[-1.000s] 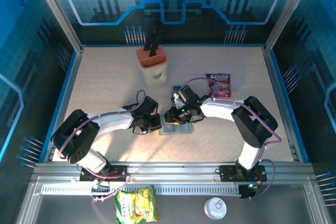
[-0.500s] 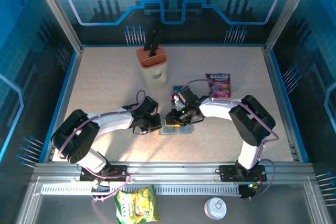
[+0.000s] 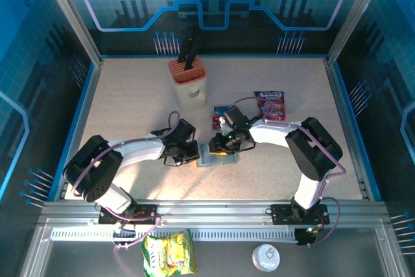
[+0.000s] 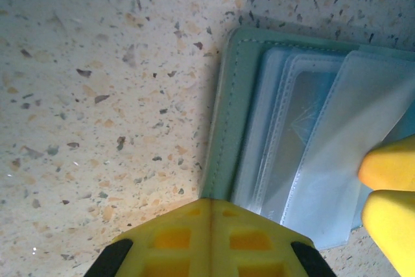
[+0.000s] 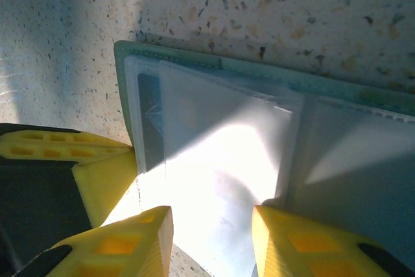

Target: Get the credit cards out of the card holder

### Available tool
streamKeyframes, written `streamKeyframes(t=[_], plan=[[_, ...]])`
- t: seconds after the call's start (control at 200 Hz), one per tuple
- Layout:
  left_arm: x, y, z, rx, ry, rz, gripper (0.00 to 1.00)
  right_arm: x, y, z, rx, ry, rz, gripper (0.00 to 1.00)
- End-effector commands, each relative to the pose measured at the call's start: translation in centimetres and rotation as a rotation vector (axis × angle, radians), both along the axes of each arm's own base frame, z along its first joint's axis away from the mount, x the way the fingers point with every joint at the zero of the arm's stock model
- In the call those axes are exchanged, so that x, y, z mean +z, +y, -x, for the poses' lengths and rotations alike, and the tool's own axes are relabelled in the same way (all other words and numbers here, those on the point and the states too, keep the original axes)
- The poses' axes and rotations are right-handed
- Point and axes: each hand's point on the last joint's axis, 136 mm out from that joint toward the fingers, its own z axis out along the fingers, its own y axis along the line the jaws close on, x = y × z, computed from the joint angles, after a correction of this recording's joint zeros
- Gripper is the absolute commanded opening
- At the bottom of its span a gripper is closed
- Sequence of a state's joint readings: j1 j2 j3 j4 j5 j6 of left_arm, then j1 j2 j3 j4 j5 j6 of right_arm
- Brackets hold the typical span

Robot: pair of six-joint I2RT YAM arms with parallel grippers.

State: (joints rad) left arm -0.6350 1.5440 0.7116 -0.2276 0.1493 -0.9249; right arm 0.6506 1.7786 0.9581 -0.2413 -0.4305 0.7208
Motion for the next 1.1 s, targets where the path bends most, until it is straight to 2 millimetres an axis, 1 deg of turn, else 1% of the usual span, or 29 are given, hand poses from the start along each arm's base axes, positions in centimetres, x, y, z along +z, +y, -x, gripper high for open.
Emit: streamKeyframes(t=[0.0,0.145,0.29,0.36,0.45,0.46,0.475,0.71,0.895,0.96,1.026,1.091], plan=[[1.0,0.1,-0.2,0.007,-0.015,-0.012,0.0,0.3,-0.3,0.3,0.011,0.005,-0.029,0.37],[2.7,-0.5,-0.9,0.009,-0.051,0.026,0.0,0.5,-0.2,0.4,0.021,0.005,-0.057,0.36],[3.5,-1.8,-1.2,0.005,-0.055,0.094,0.0,0.1,-0.5,0.5,0.017,0.013,-0.069,0.35],[3.6,-2.3,-1.4,0.011,-0.055,0.126,0.03,0.2,-0.5,0.4,0.014,0.014,-0.089,0.35],[3.5,-2.9,-1.5,0.015,-0.049,0.158,0.06,0.7,-0.3,0.0,0.008,0.006,-0.121,0.34],[3.4,-2.9,-1.5,0.014,-0.047,0.16,0.06,0.2,-0.6,0.5,0.007,0.022,-0.115,0.34],[3.4,-3.0,-1.4,0.013,-0.043,0.163,0.07,0.0,-0.7,0.6,0.006,0.028,-0.118,0.34],[2.5,-3.9,-1.6,0.019,-0.023,0.211,0.14,0.0,-0.8,0.6,-0.014,0.053,-0.181,0.33],[2.0,-3.9,-1.7,0.032,-0.013,0.207,0.17,-0.2,-0.9,0.7,-0.016,0.066,-0.184,0.32],[1.8,-3.8,-1.6,0.031,-0.008,0.202,0.2,-0.2,-0.9,0.7,-0.017,0.066,-0.182,0.33],[1.6,-3.6,-1.5,0.038,-0.003,0.188,0.25,-0.3,-1.0,0.7,-0.019,0.068,-0.178,0.32],[1.5,-3.4,-1.4,0.041,0.001,0.181,0.26,-0.2,-1.0,0.6,-0.019,0.068,-0.176,0.32]])
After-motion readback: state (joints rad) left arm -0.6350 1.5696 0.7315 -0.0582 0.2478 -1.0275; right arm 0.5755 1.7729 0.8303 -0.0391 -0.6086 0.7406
